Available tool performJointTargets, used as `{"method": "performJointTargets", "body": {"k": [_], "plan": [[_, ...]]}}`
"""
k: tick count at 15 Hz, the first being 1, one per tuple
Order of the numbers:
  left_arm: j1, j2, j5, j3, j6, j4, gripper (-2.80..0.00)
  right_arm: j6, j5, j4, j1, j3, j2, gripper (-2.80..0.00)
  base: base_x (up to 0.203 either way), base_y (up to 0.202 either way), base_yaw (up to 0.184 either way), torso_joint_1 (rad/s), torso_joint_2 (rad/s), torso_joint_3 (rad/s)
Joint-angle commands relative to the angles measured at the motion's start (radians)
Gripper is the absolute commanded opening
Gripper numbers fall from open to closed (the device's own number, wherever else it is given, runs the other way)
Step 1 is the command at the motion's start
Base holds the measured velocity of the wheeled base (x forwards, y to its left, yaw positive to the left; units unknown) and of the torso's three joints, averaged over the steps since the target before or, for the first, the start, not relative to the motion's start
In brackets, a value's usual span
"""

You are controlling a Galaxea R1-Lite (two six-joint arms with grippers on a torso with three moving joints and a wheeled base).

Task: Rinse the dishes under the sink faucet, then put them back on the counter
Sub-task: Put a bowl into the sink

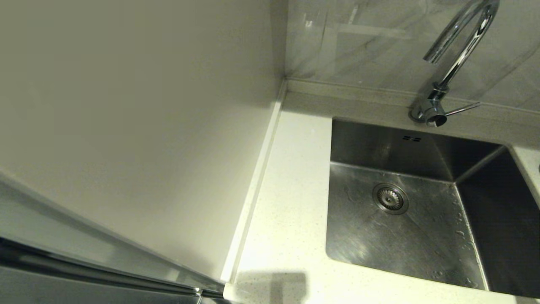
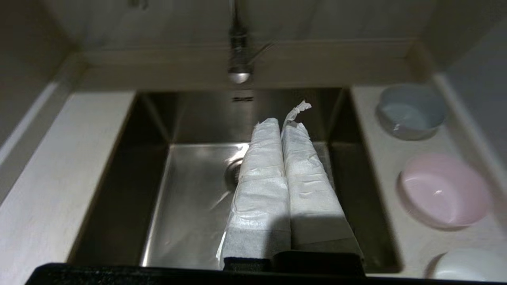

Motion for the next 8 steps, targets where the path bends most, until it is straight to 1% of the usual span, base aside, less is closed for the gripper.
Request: {"method": "performJointTargets", "body": {"k": [1,3,4,6,7,8], "plan": [[0.0,-0.003,0.0,0.0,0.0,0.0,-2.8,-0.007,-0.076,0.096,-0.01,-0.218,0.301,-2.8,0.0,0.0,0.0,0.0,0.0,0.0],[0.0,-0.004,0.0,0.0,-0.001,0.0,-2.8,-0.025,-0.154,0.198,-0.058,-0.345,0.463,-2.8,0.0,0.0,0.0,0.0,0.0,0.0],[0.0,-0.003,0.0,0.0,0.0,0.0,-2.8,-0.034,-0.178,0.228,-0.116,-0.395,0.537,-2.8,0.0,0.0,0.0,0.0,0.0,0.0],[0.0,-0.003,0.0,0.0,-0.001,0.0,-2.8,-0.058,-0.192,0.256,-0.27,-0.45,0.648,-2.8,0.0,0.0,0.0,0.0,0.0,0.0],[0.0,-0.003,0.0,0.0,-0.001,0.0,-2.8,-0.066,-0.157,0.264,-0.337,-0.465,0.686,-2.8,0.0,0.0,0.0,0.0,0.0,0.0],[0.0,-0.003,0.0,0.0,-0.001,0.0,-2.8,-0.072,-0.043,0.272,-0.402,-0.472,0.705,-2.8,0.0,0.0,0.0,0.0,0.0,0.0]]}}
